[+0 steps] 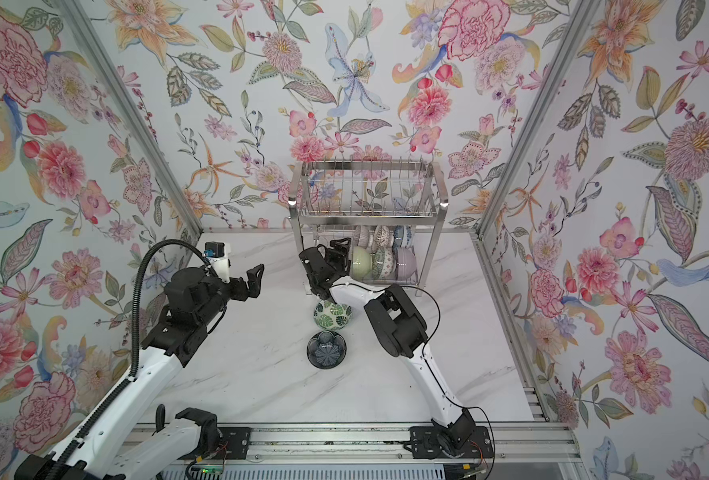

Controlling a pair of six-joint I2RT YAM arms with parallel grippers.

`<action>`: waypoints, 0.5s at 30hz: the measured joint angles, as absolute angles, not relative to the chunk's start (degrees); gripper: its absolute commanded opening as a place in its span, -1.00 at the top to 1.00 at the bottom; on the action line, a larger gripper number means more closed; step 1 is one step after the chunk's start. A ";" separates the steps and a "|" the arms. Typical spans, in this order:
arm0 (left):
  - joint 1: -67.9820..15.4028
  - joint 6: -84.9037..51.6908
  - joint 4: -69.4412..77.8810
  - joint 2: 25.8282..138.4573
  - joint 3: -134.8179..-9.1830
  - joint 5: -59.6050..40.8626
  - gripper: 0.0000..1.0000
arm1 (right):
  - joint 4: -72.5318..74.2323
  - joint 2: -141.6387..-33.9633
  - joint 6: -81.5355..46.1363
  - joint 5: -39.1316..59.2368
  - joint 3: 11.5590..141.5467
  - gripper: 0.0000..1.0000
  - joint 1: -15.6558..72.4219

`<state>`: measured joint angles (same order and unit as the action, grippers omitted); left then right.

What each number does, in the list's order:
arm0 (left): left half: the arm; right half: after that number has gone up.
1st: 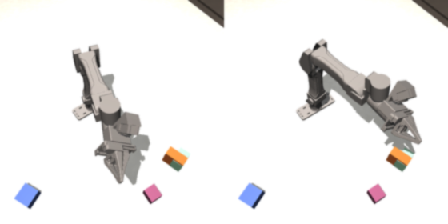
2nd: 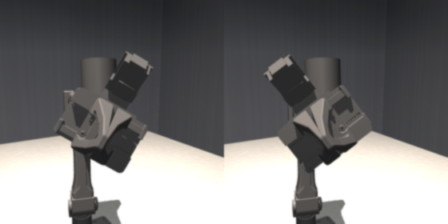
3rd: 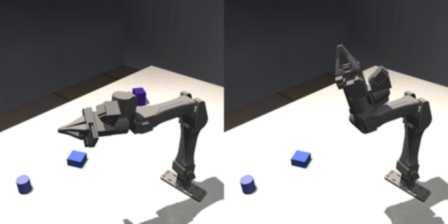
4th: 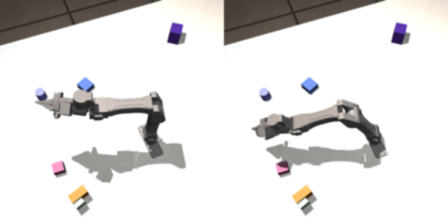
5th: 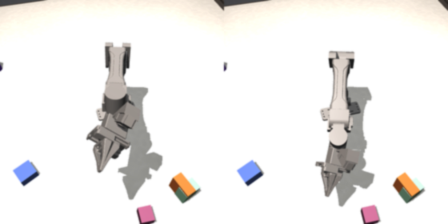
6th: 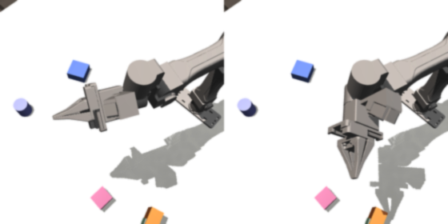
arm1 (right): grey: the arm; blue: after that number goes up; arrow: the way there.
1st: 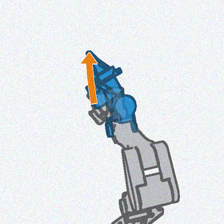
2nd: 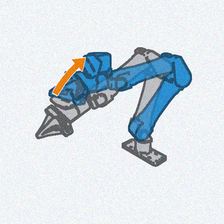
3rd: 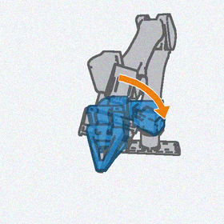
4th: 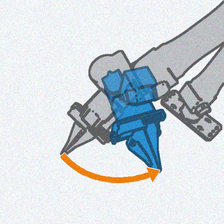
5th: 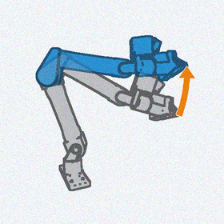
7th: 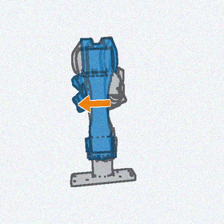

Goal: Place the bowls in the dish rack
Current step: 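Open the right gripper and withdraw while the left moves over the green-leaf bowl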

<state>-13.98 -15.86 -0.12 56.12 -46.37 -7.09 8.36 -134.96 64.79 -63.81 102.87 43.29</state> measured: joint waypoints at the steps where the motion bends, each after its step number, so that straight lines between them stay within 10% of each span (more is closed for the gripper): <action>1: -13.91 -15.86 -0.12 56.40 -46.39 -7.07 -0.99 | 8.38 -134.15 63.99 -63.13 102.21 -0.91 43.07; 15: -14.98 -15.84 -1.56 63.33 -51.96 -3.09 -0.99 | 17.47 -120.86 54.43 -48.60 82.83 -0.98 41.36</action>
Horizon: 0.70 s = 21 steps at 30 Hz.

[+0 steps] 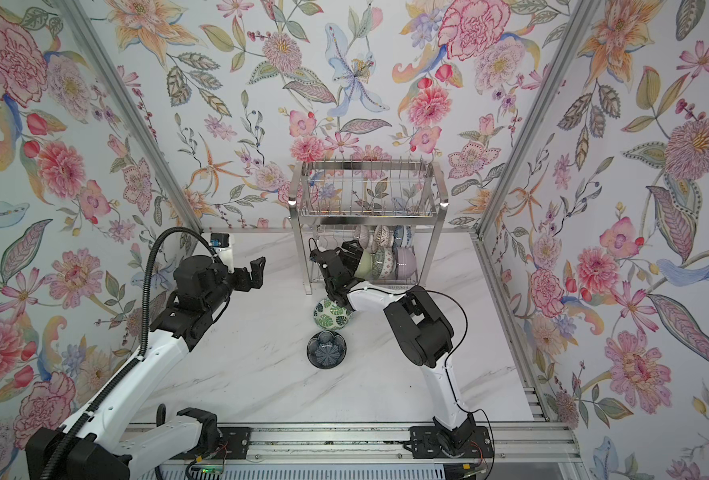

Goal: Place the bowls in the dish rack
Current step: 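Open the right gripper and withdraw while the left moves over the green-leaf bowl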

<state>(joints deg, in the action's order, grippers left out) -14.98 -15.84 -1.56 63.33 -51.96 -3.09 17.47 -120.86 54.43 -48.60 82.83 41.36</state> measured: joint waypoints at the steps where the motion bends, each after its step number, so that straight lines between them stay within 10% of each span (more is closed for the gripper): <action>1: -15.53 -15.84 -1.93 63.77 -52.34 -2.46 -0.98 | 17.74 -120.27 53.69 -48.05 82.28 -0.98 41.08; 21: -21.87 -15.81 -7.05 70.87 -59.07 2.39 -0.98 | 17.93 -103.90 37.60 -23.73 67.20 -0.98 37.74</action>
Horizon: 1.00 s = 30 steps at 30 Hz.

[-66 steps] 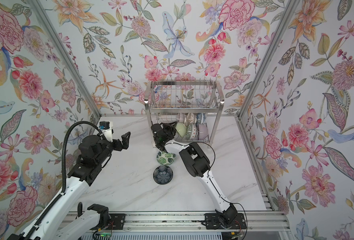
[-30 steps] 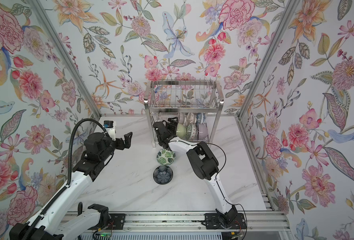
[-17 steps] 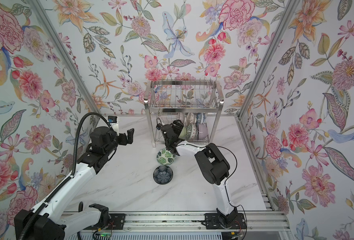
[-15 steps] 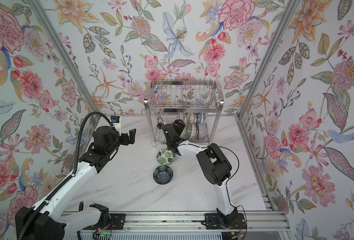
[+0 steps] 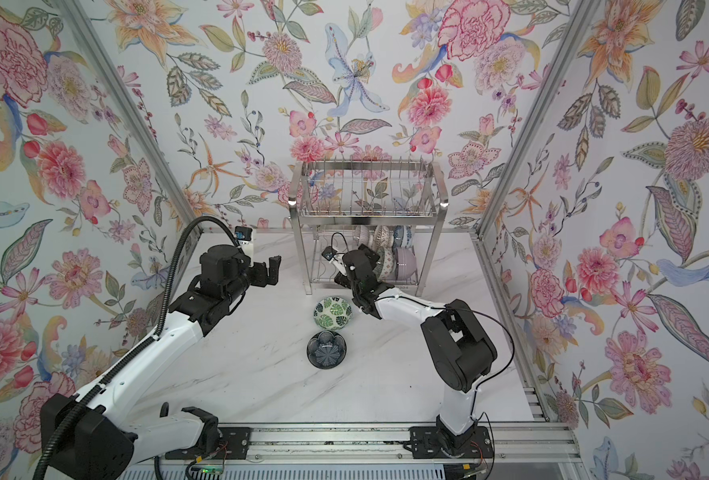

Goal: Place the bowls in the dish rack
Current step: 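Open the right gripper and withdraw while the left moves over the green-leaf bowl, then lower the left gripper and close it on the green-leaf bowl rim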

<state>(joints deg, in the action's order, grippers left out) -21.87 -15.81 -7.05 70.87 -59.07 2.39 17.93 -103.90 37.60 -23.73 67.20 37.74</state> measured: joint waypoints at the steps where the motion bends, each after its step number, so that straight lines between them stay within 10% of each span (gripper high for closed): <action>1: -21.98 -15.84 -7.22 70.96 -59.07 2.39 -0.99 | 17.80 -103.57 37.10 -22.85 66.67 -0.98 37.74; 30: -33.45 -27.86 -5.69 83.55 -50.02 -6.55 -0.99 | -2.90 -70.19 4.49 -7.88 53.87 -0.98 29.76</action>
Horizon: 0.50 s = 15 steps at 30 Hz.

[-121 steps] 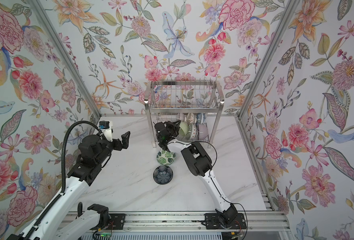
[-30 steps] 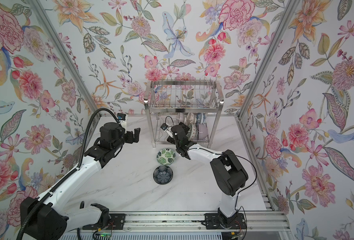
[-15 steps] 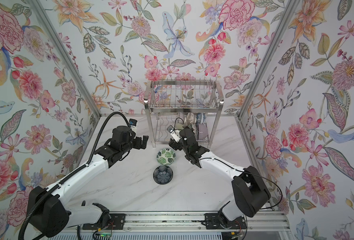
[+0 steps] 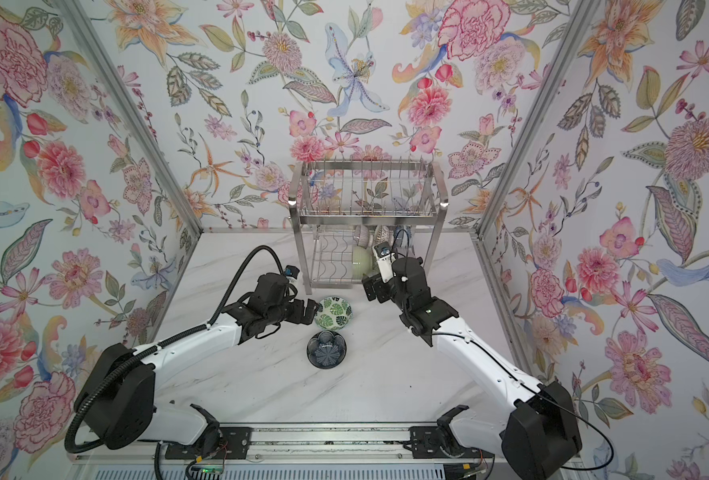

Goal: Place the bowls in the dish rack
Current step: 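Lower the left gripper and close it on the green-leaf bowl rim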

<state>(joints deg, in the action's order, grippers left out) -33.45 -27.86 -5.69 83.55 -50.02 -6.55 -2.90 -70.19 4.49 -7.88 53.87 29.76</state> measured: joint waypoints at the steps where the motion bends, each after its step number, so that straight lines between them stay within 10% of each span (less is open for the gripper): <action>1: -33.45 -28.21 -5.17 84.18 -49.89 -6.98 -0.99 | -3.27 -70.19 3.75 -7.68 53.87 -0.98 29.34; 15: -33.45 -30.52 -0.67 94.78 -49.78 -10.52 -0.83 | -4.93 -70.83 0.99 -5.34 53.87 -0.98 28.73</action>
<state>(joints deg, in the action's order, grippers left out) -33.45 -30.52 -0.67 94.78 -49.78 -10.52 -4.93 -70.83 0.99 -5.34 53.87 28.73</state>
